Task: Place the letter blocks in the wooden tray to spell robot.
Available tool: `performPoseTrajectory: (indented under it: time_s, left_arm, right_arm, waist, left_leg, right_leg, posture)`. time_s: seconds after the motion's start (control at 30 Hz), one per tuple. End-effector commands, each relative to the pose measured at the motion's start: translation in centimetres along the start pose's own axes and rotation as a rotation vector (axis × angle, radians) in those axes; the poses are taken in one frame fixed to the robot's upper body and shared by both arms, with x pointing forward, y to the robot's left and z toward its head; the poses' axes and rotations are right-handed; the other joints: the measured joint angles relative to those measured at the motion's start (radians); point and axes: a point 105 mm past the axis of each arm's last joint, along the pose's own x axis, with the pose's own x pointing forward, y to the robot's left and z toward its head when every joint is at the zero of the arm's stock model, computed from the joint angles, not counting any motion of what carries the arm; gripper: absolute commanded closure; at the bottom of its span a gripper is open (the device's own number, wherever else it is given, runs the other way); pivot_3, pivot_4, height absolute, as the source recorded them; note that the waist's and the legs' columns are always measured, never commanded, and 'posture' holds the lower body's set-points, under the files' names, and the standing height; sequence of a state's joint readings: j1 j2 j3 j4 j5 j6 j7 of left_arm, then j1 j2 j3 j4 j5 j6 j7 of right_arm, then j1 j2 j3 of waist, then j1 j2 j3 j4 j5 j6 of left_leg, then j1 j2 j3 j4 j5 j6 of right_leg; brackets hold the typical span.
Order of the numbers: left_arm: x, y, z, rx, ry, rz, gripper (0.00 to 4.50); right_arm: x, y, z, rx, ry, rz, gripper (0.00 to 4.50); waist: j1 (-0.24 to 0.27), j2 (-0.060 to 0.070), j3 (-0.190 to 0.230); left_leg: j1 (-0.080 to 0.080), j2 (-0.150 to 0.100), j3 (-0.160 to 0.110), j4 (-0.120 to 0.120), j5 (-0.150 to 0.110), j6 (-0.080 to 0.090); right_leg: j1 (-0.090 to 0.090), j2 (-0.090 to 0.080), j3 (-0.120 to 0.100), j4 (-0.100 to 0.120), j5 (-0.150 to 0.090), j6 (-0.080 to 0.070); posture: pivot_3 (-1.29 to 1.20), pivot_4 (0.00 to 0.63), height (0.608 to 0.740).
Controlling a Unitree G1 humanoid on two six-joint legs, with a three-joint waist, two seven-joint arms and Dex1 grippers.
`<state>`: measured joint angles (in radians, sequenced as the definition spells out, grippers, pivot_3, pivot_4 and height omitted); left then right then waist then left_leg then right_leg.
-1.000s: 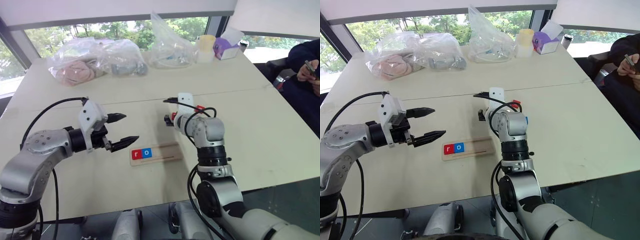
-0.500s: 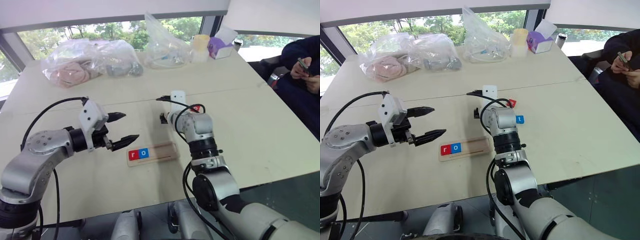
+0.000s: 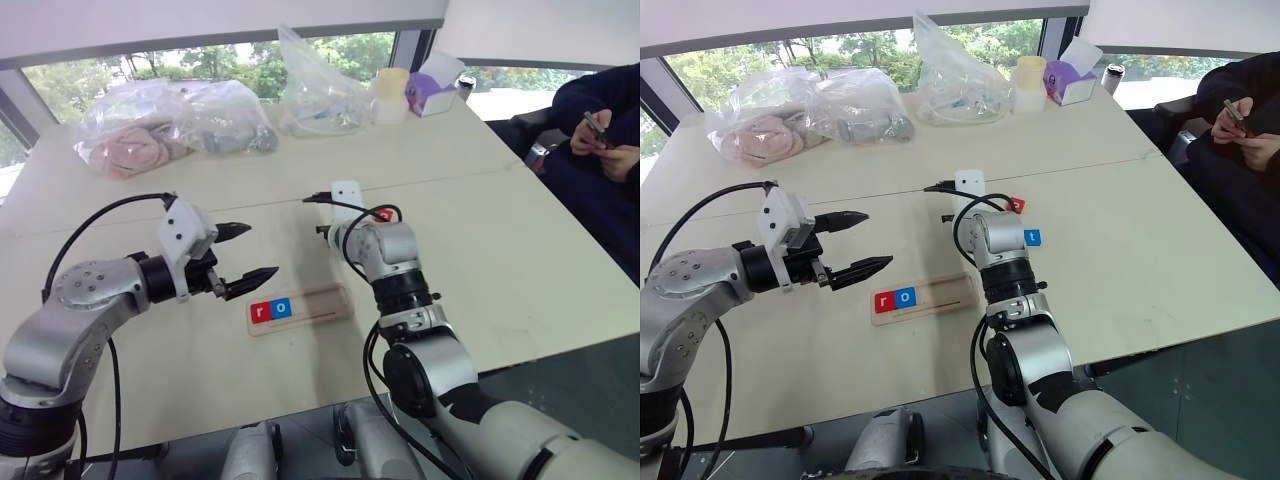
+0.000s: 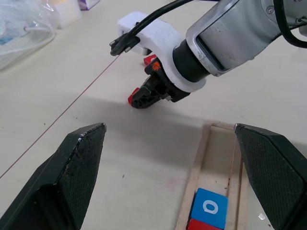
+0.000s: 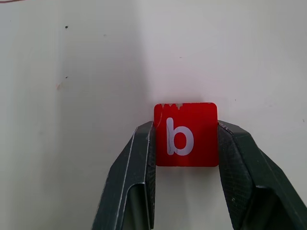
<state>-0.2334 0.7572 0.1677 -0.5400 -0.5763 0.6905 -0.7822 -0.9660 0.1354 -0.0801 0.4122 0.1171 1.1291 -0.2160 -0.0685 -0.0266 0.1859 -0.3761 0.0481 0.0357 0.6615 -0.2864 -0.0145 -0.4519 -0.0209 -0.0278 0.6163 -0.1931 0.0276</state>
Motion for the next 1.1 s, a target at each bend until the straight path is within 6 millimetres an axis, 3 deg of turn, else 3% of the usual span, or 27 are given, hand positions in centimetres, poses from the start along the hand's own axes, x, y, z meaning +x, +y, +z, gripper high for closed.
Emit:
performPoseTrajectory:
  time_s: [0.03,0.2,0.47,0.8,1.1]
  left_arm:
    - [0.4,-0.1,0.5,0.029,-0.025,-0.013,0.0]
    - [1.1,-0.2,0.3,0.033,-0.041,-0.031,0.0]
    - [1.0,-0.7,-0.2,0.049,-0.023,-0.131,0.0]
    - [1.4,-0.1,-0.4,0.075,-0.015,-0.144,0.0]
    - [1.4,-0.1,-0.3,0.083,-0.017,-0.126,0.0]
  right_arm:
    - [-3.0,-0.9,1.0,-0.118,-0.047,0.136,3.34]
    - [-7.5,-4.7,-0.4,-0.217,-0.015,0.205,3.34]
    - [-11.4,-8.9,-4.4,-0.307,-0.023,0.183,3.34]
    - [-11.4,-10.0,-7.9,-0.231,0.049,0.135,3.34]
    - [-10.3,-10.2,-7.9,-0.158,0.062,0.064,3.34]
  waist:
    - [0.01,0.001,0.001]
    - [0.03,0.001,0.001]
    - [0.025,0.001,0.001]
    - [0.027,0.001,0.001]
    - [0.029,0.001,0.001]
  left_leg:
    - [-0.001,0.0,0.0,-0.001,0.0,0.0]
    - [-0.016,-0.001,-0.001,0.002,0.0,0.0]
    - [-0.015,-0.001,0.001,0.001,-0.001,0.001]
    - [-0.014,0.0,0.001,0.002,-0.001,0.001]
    - [-0.014,0.0,0.001,0.002,0.0,0.001]
  right_leg:
    - [0.0,0.0,0.0,-0.001,0.0,0.0]
    - [-0.013,-0.001,-0.001,-0.001,0.003,0.001]
    - [-0.014,0.002,-0.001,-0.002,0.0,0.004]
    - [-0.013,0.005,-0.001,-0.002,0.0,0.0]
    - [-0.013,0.005,0.001,-0.002,0.001,0.002]
  posture:
    - [0.0,0.15,0.74]
    - [0.0,0.15,0.74]
    - [0.0,0.15,0.74]
    - [0.0,0.15,0.74]
    - [0.0,0.15,0.74]
